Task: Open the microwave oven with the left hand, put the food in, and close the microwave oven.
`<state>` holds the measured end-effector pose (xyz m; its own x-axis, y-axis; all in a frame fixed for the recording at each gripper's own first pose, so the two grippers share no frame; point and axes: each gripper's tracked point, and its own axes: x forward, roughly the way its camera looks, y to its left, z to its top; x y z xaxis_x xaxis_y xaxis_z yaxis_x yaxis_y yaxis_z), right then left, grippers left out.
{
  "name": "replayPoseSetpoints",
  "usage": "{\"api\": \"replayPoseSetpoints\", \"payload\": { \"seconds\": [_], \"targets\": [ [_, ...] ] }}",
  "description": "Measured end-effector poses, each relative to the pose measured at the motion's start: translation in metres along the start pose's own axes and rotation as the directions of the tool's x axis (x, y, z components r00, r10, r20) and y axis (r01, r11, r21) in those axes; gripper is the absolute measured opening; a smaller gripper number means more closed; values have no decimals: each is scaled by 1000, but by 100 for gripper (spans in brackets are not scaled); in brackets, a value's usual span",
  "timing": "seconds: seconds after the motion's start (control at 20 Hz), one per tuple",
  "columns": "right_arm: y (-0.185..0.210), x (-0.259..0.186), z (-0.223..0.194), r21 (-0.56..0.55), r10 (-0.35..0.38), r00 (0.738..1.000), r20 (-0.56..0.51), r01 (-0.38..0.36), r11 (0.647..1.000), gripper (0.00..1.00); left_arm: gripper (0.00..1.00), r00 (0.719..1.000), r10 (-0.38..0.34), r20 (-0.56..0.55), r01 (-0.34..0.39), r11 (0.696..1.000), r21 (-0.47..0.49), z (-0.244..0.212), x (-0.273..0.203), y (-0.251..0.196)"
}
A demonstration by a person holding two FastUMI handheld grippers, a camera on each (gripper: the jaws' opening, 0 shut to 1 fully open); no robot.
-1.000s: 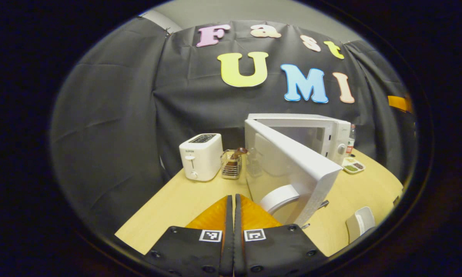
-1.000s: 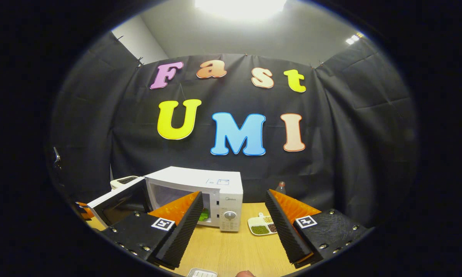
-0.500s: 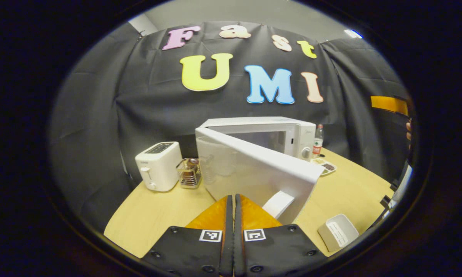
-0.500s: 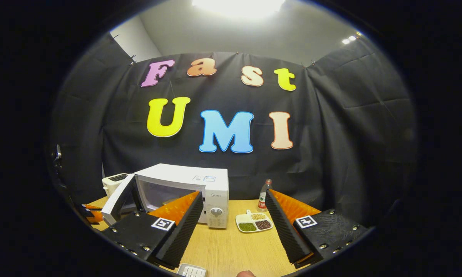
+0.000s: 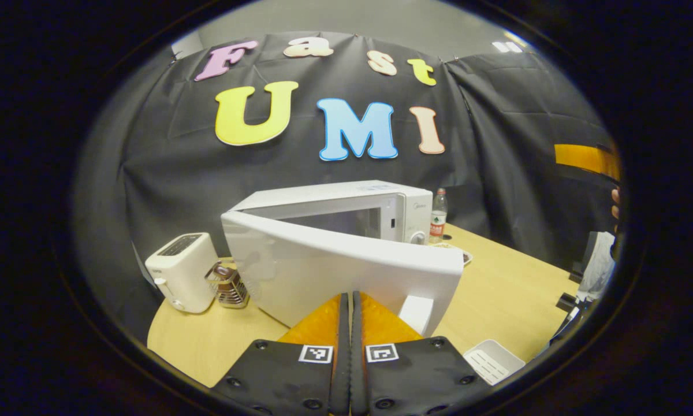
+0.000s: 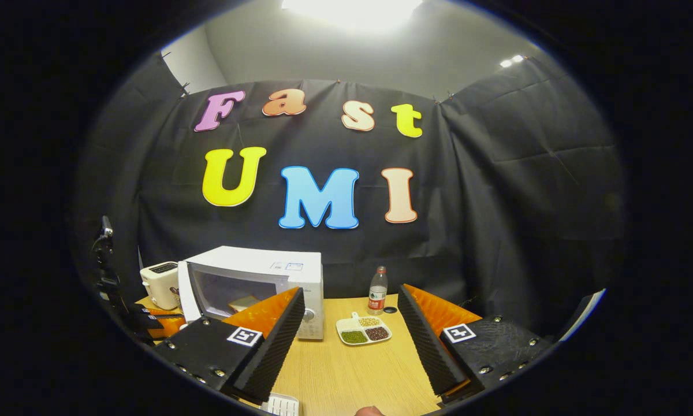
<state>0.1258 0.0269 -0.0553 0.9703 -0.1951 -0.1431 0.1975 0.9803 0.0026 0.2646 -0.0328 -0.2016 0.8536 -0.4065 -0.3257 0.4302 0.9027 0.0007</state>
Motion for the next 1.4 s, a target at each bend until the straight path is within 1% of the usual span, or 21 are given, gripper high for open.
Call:
{"api": "replayPoseSetpoints", "payload": {
  "seconds": [0.1, 0.25, 0.4, 0.6, 0.9, 1.1, 1.25, 1.4],
  "targets": [
    [-10, -2, -1, 2, -39, 999, -2, 39, 999, 98, 7, 1000, -30, 3, 30, 999, -15, 5, 15, -7],
    [-17, -4, -4, 7, -72, 997, -13, 72, 997, 98, 7, 998, -54, 11, 55, 998, -28, 14, 38, -11],
    [-21, -4, -6, -5, -92, 995, -23, 92, 996, 98, 7, 997, -77, 16, 77, 996, -47, 21, 58, -17],
    [-22, -6, -8, -8, -118, 993, -30, 118, 993, 98, 7, 996, -84, 23, 84, 996, -35, 29, 85, -18],
    [-25, -9, -6, -32, -140, 990, -34, 139, 990, 98, 7, 997, -70, 16, 71, 997, -28, 30, 124, -13],
    [-26, -10, -9, -48, -148, 988, -46, 146, 988, 98, 7, 999, -36, 7, 36, 999, -9, 26, 144, -4],
    [-27, -10, -11, -59, -155, 986, -55, 152, 987, 98, 7, 1000, -18, -4, 18, 1000, -20, 22, 161, 1],
    [-26, -10, -9, -71, -161, 985, -54, 157, 985, 98, 7, 1000, -5, -9, 5, 1000, -17, 24, 168, 5]
  ]
}}
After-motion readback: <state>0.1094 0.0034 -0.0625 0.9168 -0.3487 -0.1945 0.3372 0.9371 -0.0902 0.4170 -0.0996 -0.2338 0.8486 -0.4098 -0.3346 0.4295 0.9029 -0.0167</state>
